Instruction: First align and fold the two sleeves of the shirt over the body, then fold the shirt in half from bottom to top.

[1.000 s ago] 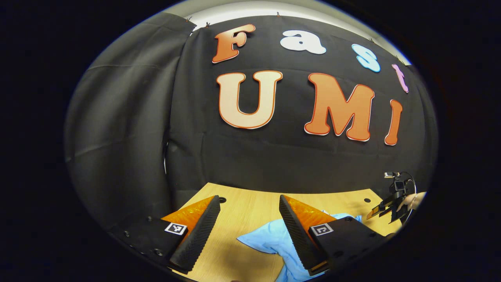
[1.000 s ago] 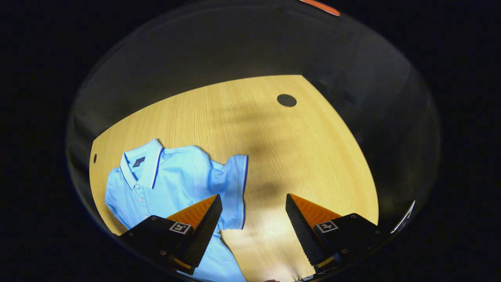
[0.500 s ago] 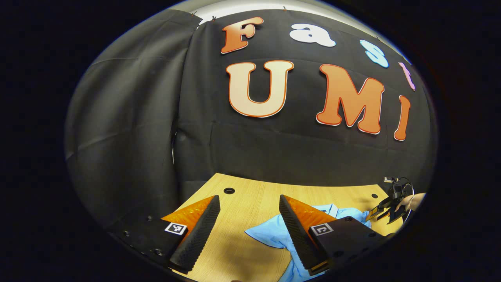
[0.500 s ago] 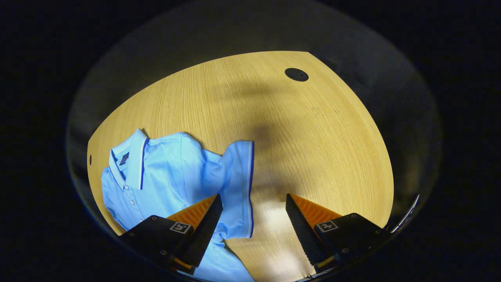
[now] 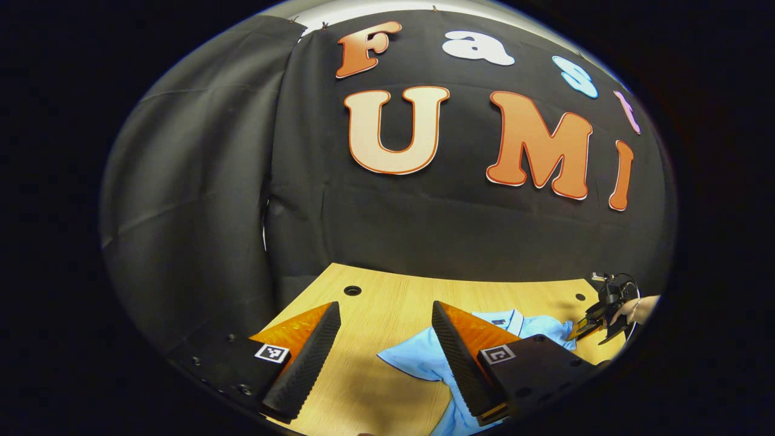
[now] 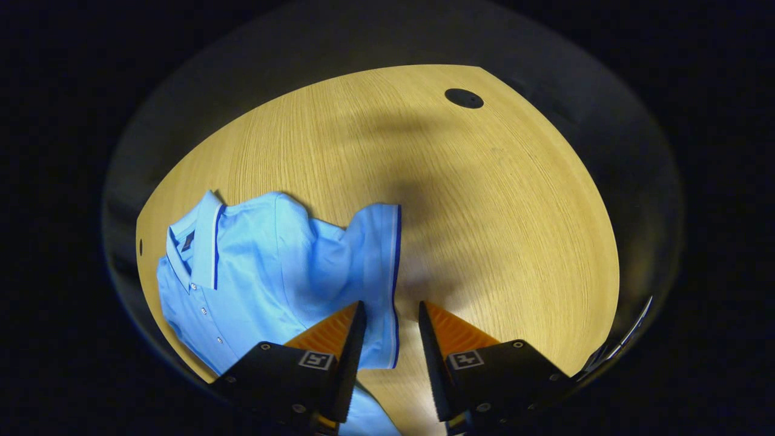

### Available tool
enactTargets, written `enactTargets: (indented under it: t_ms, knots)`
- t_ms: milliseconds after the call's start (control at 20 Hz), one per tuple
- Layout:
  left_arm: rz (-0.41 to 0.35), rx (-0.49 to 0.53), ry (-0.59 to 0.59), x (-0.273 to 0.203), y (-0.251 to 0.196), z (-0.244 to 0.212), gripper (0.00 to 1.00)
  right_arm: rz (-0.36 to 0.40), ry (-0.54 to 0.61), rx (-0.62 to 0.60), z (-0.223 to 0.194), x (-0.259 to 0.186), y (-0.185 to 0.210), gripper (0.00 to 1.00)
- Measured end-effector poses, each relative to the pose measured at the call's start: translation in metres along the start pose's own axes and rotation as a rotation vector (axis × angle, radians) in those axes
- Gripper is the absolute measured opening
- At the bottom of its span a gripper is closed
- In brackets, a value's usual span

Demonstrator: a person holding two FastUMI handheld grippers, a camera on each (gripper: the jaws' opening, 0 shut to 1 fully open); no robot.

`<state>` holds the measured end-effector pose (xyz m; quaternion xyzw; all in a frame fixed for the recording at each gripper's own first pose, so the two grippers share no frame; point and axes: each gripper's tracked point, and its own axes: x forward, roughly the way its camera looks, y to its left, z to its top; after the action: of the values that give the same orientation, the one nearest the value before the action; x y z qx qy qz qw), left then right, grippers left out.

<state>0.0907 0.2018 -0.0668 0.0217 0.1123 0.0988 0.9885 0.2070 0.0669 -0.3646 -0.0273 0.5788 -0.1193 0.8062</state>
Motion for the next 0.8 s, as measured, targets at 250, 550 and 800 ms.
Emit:
enactTargets:
  t_ms: [250,550,800]
  knots:
    - [0.006,-0.003,0.008,0.0,0.004,-0.001,0.99,0.007,-0.011,-0.018,-0.001,0.0,0.0,0.1]
    - [0.014,-0.014,0.02,-0.001,0.017,-0.005,0.99,0.054,-0.061,-0.082,0.0,-0.019,0.017,0.01]
    - [-0.003,-0.022,0.022,-0.003,0.023,-0.006,0.99,0.122,-0.128,-0.123,0.007,-0.056,0.052,0.01]
